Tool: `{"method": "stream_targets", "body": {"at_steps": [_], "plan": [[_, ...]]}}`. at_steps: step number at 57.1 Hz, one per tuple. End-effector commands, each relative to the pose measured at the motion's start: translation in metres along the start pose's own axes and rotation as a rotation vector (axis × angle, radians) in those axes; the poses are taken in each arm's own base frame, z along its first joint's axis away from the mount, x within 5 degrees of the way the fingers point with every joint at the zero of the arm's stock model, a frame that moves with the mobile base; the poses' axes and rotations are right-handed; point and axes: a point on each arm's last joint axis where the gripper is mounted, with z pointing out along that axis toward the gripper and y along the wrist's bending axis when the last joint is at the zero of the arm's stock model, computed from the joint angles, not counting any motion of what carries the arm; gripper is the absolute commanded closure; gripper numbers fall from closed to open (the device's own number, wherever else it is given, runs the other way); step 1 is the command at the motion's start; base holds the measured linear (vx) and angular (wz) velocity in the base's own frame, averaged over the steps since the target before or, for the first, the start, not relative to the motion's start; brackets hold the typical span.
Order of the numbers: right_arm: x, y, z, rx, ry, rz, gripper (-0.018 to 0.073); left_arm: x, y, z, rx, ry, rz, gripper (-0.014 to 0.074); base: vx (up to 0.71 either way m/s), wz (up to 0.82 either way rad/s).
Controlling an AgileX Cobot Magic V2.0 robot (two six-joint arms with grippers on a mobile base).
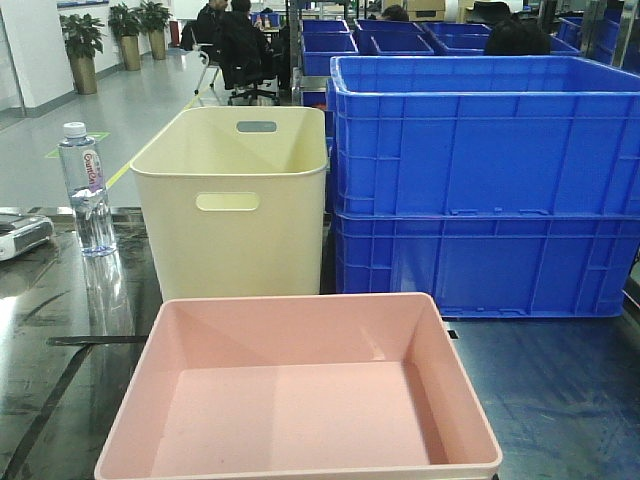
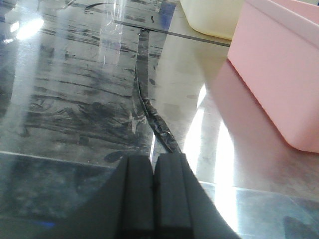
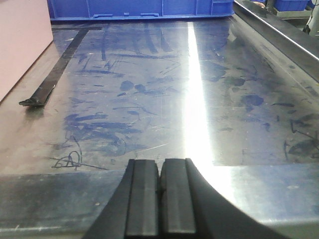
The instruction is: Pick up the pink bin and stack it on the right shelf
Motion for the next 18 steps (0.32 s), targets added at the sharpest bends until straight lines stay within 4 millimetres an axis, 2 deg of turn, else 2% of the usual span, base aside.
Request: {"method": "stream_targets", "body": {"at_steps": [1,18], "plan": [[-0.0070,0.0002,-0.0002,0.000,-0.077,-0.013,0.0568,-0.0041,-0.0005,0.0013,0.010,-0.062,-0.016,0.0604,0.00,0.00],[-0.0070,0.0002,-0.0002,0.000,-0.077,-0.013,0.0568,-0.0041,-0.0003,0.0013,0.007,-0.062,-0.005,0.0604,0.00,0.00]]}}
